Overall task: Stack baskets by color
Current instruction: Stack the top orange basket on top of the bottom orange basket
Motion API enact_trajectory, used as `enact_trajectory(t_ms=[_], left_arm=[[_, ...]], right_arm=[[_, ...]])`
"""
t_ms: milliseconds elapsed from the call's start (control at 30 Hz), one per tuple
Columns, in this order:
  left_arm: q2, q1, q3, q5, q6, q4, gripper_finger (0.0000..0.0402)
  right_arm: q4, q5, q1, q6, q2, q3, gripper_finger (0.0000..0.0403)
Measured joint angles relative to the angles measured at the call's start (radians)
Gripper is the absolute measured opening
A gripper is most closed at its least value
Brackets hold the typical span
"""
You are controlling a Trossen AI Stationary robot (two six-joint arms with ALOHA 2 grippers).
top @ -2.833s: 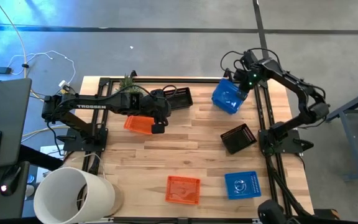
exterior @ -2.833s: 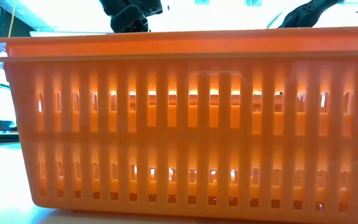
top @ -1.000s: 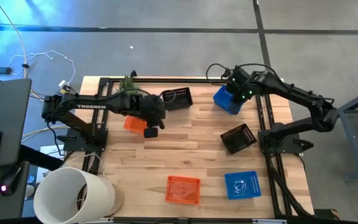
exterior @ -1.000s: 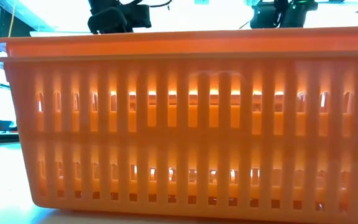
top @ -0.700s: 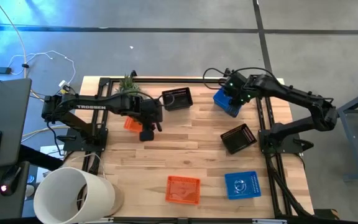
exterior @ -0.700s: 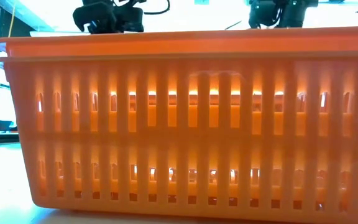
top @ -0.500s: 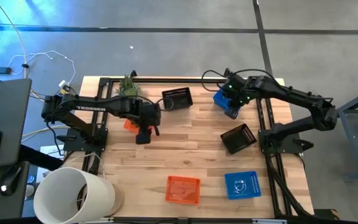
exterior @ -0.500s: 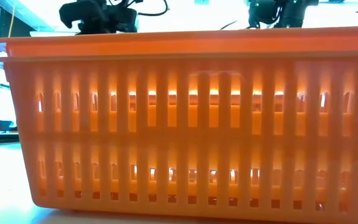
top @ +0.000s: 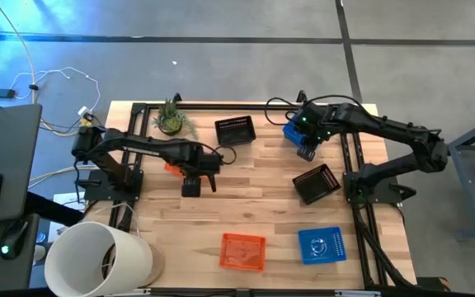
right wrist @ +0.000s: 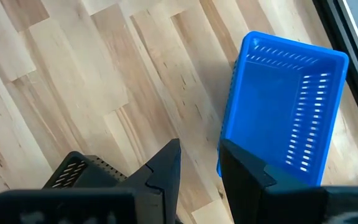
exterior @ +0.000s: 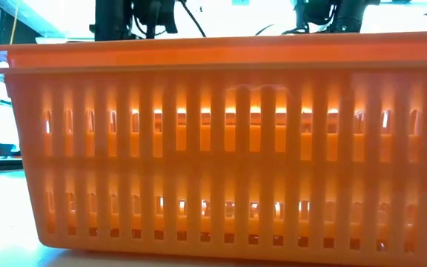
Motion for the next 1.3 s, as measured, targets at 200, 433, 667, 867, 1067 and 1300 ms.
enact_trajectory(t_ms=[200,433,667,867,1067,1300], left_arm=[[0.070,0.001,0.000,0.002,0.002,-0.006,0.0173],[0.152,0.000,0.000,-0.001,-0.021,0.002,0.0172],[0.198,0.000,0.000,-0.030,-0.025,0.009,0.0172],[0.200,0.001,0.000,-0.050,-0.026,0.010,0.0144],[0.200,0.000,0.000,-0.050,-0.023,0.010,0.0061],[0.199,0.001,0.000,-0.048,-0.023,0.010,0.0009]], right_arm=[[0.000,-0.001,0.024,0.000,0.000,0.000,0.0096],[0.000,-0.003,0.035,0.000,0.000,0.000,0.0096],[-0.003,-0.003,0.035,0.025,0.000,0.000,0.0096],[-0.009,-0.003,0.035,0.026,0.000,0.000,0.0096],[-0.009,-0.003,0.035,0.032,0.000,0.000,0.0096],[-0.008,-0.001,0.041,0.049,0.000,0.000,0.0096]])
